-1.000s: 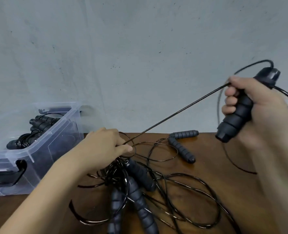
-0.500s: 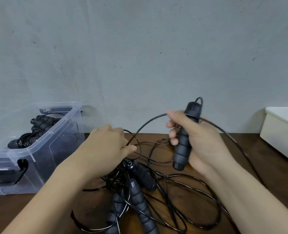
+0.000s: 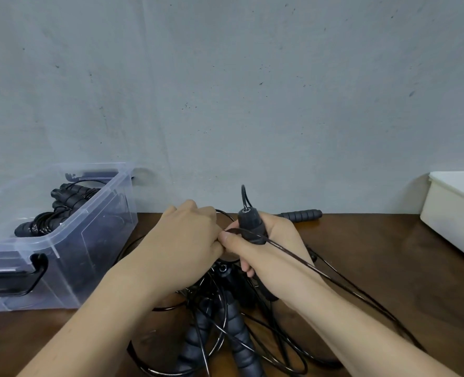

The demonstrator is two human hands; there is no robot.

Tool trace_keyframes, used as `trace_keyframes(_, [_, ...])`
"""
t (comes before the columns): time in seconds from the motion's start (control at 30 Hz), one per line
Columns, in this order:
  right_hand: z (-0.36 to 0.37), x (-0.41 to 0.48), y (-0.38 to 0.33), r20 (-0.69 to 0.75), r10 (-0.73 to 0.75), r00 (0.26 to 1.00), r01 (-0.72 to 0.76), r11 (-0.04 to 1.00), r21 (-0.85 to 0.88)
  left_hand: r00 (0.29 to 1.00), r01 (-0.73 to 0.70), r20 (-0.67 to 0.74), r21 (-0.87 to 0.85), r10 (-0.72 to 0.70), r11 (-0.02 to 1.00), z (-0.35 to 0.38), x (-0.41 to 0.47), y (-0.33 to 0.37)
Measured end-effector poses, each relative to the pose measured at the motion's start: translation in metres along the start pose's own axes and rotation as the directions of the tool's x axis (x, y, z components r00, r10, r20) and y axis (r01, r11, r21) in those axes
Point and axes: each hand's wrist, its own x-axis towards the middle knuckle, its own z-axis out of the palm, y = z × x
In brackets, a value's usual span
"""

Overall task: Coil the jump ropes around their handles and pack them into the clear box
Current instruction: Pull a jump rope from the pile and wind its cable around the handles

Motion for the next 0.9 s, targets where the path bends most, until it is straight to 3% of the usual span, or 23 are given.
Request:
trace_keyframes(0.33, [-0.021,-0.002,-0.027,-0.137,-0.037,0.990,0.063,0.980,0.189,0.999,-0.026,-0.039,-0.138,0.021,0.990,-0.003,-0.001,-0.004])
trace_keyframes(0.43, [-0.031,-0.006,-0.043,-0.178,-0.055,0.982,0.095,0.970,0.223,0.999,-0.038,-0.029,-0.265,0.031,0.964,-0.008,-0.003,-0.006])
trace_keyframes(0.67, [-0.037,-0.005,-0.049,-0.232,-0.063,0.971,0.125,0.957,0.261,0.984,-0.142,-0.155,-0.389,0.087,0.910,-0.015,-0.004,-0.008])
trace_keyframes(0.77, [-0.034,-0.001,-0.045,-0.214,-0.017,0.977,0.077,0.958,0.277,0.969,-0.206,-0.228,-0.552,0.091,0.808,-0.022,-0.009,-0.013])
trace_keyframes(0.83, [-0.035,0.002,-0.044,-0.204,-0.005,0.979,0.061,0.961,0.268,0.937,-0.258,-0.348,-0.663,0.016,0.703,-0.028,-0.014,-0.014])
trace_keyframes(0.9, [-0.037,0.003,-0.043,-0.205,0.003,0.979,0.050,0.966,0.252,0.894,-0.281,-0.442,-0.678,-0.071,0.679,-0.030,-0.014,-0.014])
